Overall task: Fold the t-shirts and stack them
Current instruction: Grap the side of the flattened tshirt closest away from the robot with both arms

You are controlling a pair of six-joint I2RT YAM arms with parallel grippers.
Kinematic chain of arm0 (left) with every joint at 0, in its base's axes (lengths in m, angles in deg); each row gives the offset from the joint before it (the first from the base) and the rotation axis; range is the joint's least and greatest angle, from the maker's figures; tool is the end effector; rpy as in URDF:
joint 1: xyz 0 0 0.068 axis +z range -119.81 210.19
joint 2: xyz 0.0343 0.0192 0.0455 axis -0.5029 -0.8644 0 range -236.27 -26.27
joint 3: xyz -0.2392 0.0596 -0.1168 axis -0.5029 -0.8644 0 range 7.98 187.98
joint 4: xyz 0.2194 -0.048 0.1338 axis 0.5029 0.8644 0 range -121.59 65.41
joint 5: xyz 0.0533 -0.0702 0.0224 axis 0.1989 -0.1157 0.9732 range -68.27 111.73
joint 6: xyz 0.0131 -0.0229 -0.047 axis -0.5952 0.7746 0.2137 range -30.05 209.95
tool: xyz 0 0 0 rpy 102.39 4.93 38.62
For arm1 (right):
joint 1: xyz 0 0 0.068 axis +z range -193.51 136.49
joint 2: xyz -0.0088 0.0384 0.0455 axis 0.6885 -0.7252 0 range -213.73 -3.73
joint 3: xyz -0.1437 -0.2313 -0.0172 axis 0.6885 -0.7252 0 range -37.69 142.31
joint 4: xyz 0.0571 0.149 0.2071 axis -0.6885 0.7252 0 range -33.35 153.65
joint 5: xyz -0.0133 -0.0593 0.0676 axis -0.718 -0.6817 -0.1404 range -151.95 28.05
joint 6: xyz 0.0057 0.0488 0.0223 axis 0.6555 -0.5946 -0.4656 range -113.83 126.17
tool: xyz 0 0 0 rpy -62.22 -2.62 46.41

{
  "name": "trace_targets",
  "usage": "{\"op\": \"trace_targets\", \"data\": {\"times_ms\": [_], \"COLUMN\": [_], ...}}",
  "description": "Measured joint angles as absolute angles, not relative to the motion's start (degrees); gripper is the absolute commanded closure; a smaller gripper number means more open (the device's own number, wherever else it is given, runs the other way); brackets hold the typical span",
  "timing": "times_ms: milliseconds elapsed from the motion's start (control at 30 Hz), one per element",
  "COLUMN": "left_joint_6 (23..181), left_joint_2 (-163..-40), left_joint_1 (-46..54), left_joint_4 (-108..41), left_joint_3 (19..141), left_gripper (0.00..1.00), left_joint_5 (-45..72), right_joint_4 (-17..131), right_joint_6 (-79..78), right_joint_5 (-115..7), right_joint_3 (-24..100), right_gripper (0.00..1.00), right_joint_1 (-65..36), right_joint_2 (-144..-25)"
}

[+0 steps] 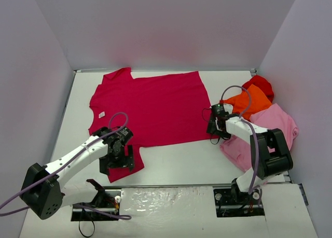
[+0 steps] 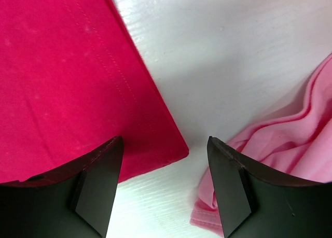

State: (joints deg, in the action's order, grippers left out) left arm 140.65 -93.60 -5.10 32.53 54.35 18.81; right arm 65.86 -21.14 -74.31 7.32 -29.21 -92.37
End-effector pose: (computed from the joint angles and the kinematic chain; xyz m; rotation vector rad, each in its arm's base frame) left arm 0.1442 -0.1043 0.2163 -0.4134 3.0824 -0.1492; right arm 0.2909 0.0663 0.1651 0.3678 2.4360 0.0447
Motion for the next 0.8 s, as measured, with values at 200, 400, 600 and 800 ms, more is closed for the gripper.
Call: {"op": "trace_targets", "data": {"times_ms": [200, 400, 600, 800], "left_joint_6": [140.76, 140.92, 141.09, 141.05], "left_joint_2": [-94.1, -94.09, -94.08, -94.1], "left_joint_1": [-5.83, -5.86, -5.86, -5.9], "left_joint_4": [32.61, 32.76, 32.9, 33.05], "left_joint_3": [54.35, 54.35, 54.35, 54.46], "left_gripper": [0.1, 0.1, 0.1, 0.28], "left_joint_5": [18.98, 19.14, 19.26, 19.23], "right_joint_4": [62.31, 58.23, 56.57, 55.95], "right_joint_6": [-21.29, -20.83, -21.15, -21.66], "right_joint_5": [-71.92, -70.48, -69.45, -68.89], "right_joint_3": [6.69, 6.08, 5.82, 5.6], "right_gripper": [0.48, 0.79, 0.99, 1.0], "right_joint_1": [-30.26, -30.93, -31.18, -31.22], "right_joint_2": [-93.68, -94.19, -94.29, -94.27]}}
